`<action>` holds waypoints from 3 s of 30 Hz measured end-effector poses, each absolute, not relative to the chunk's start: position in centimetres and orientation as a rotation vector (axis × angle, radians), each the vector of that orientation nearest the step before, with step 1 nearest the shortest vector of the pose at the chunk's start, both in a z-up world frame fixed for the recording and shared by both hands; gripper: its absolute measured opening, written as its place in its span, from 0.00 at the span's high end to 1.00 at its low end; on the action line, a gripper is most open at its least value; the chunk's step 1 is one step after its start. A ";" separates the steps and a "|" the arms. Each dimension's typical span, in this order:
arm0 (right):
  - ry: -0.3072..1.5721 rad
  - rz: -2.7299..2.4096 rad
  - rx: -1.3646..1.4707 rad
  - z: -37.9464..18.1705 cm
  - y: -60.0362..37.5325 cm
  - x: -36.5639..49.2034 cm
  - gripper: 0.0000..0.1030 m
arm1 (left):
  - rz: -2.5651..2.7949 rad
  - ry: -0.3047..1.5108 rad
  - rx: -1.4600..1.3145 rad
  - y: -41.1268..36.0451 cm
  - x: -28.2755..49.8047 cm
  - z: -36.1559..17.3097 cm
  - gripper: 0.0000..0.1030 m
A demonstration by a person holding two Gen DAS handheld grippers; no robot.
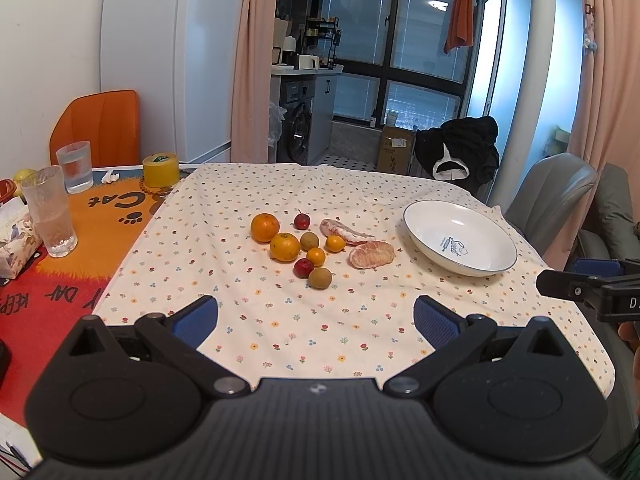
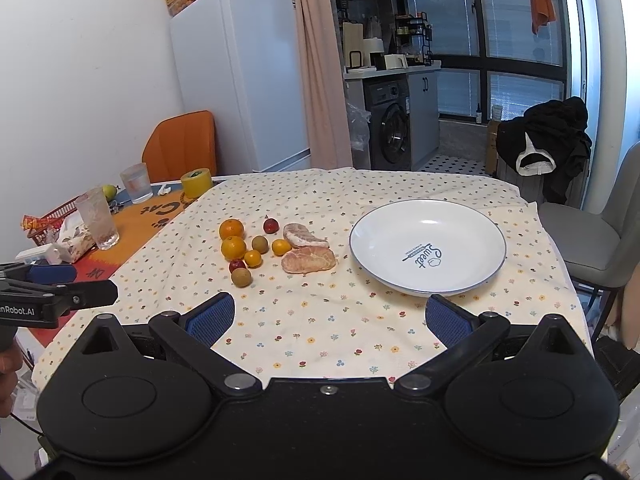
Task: Organize fruits
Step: 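Move both tools toward the fruit cluster on the cloth, then close the left tool on the small brown round fruit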
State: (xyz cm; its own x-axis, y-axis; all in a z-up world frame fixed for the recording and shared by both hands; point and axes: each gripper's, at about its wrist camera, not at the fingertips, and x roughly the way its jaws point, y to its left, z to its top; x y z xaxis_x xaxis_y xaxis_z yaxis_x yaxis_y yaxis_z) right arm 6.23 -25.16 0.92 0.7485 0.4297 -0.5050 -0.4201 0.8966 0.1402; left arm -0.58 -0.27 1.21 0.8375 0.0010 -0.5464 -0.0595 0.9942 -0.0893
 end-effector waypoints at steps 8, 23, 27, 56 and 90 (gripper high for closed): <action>0.557 0.465 0.017 0.9 -25.2 6.2 0.00 | 0.036 0.573 -0.107 0.1 -0.7 1.7 0.00; 0.562 0.472 0.000 0.3 -25.1 7.5 0.00 | 0.025 0.590 -0.105 -0.2 0.5 0.7 0.00; 0.562 0.483 -0.016 0.0 -25.1 8.5 0.00 | 0.027 0.601 -0.103 -0.2 1.7 0.1 0.00; 0.653 0.618 0.037 -3.9 -22.9 15.3 0.00 | 0.017 0.648 -0.164 0.8 8.7 -3.7 0.00; 0.713 0.679 -0.025 -7.3 -17.2 21.2 0.16 | 0.001 0.723 -0.229 1.4 15.2 -8.1 0.53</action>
State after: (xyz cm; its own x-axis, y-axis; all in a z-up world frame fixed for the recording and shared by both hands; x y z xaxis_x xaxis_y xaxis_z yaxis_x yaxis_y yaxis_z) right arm 21.20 -17.18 -7.35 0.5536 0.5659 -0.6109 -0.5824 0.7875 0.2017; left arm 15.25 1.43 -8.10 0.7512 -0.0778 -0.6554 -0.0800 0.9750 -0.2073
